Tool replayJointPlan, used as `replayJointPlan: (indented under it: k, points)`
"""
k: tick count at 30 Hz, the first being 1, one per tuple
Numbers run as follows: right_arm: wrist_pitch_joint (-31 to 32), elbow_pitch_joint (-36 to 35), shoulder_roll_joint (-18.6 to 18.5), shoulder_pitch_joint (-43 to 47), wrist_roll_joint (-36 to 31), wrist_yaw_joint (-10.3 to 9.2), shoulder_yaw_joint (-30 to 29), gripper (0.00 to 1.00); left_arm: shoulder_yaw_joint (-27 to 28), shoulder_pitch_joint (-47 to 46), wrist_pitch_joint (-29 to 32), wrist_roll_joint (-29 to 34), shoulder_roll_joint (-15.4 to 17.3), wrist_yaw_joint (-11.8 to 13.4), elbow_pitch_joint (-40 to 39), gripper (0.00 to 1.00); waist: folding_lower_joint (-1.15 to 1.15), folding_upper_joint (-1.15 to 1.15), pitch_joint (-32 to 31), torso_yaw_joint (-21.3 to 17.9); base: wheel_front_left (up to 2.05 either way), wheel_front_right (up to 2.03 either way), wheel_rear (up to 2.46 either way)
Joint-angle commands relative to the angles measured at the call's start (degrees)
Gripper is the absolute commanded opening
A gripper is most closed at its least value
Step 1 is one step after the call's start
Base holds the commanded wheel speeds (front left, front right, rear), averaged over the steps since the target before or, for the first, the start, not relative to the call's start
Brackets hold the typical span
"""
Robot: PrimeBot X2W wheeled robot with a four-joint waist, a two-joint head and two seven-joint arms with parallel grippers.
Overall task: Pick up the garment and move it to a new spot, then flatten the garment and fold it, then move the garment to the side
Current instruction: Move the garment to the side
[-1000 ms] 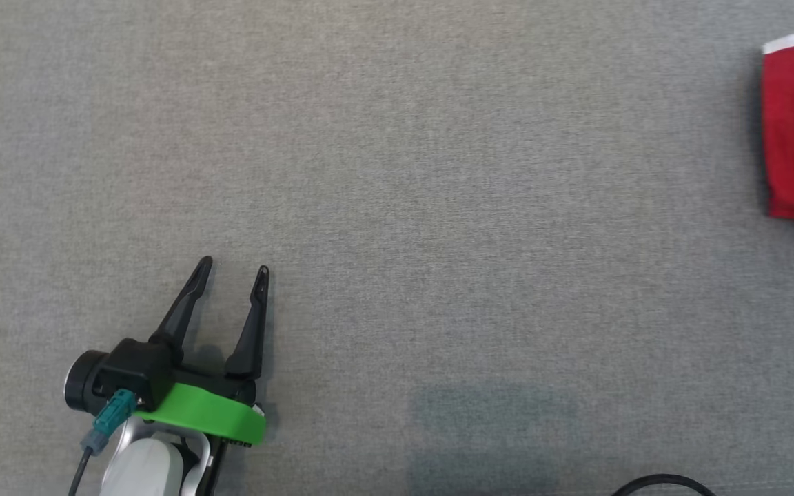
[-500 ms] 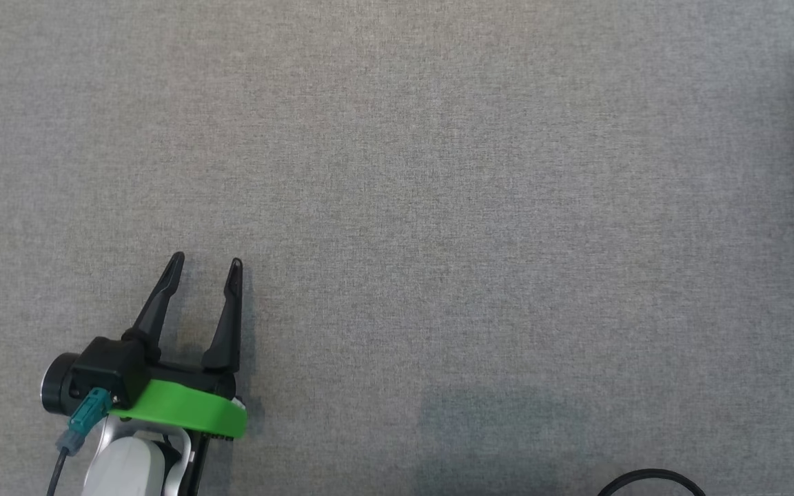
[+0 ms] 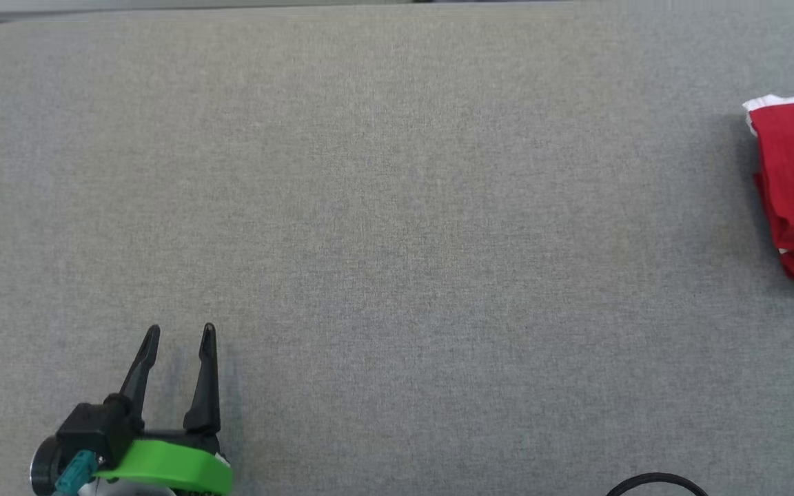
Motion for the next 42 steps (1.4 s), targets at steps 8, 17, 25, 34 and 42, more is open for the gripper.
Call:
replayJointPlan:
  k: [8, 17, 25, 34, 42]
  points:
    - [-9.7, -11.3, 12.9, 21.6, 1.2, -0.10, -0.6, 1.00, 3.2, 5.8, -0.2, 2.7, -1.4, 0.0, 2.3, 1.00, 0.00, 0.00, -15.5, 0.2, 0.00, 0.00, 0.00]
    - [-18.9, -7.9, 22.3, 34.7, -9.6, -0.10, 0.4, 1.00, 2.4, 6.1, -0.2, 4.4, -0.8, 0.0, 6.1, 1.00, 0.00, 0.00, -18.1, -0.5, 0.00, 0.00, 0.00]
    - [-19.3, -8.0, 22.4, 36.3, -9.9, -0.11, 3.2, 1.00, 2.6, 6.2, -0.2, 3.5, -0.8, 0.0, 5.4, 1.00, 0.00, 0.00, -18.5, -0.6, 0.00, 0.00, 0.00]
    - [-19.3, -9.2, 22.4, 36.9, -8.3, -0.11, 1.4, 1.00, 2.8, 6.1, -0.2, 2.8, -0.9, 0.0, 4.4, 1.00, 0.00, 0.00, -18.9, 0.3, 0.00, 0.00, 0.00]
    - [-19.3, -8.9, 22.4, 37.4, -7.7, -0.11, 1.4, 1.00, 2.6, 6.1, -0.1, 2.6, -0.6, 0.0, 4.3, 1.00, 0.00, 0.00, -19.0, 0.6, 0.00, 0.00, 0.00]
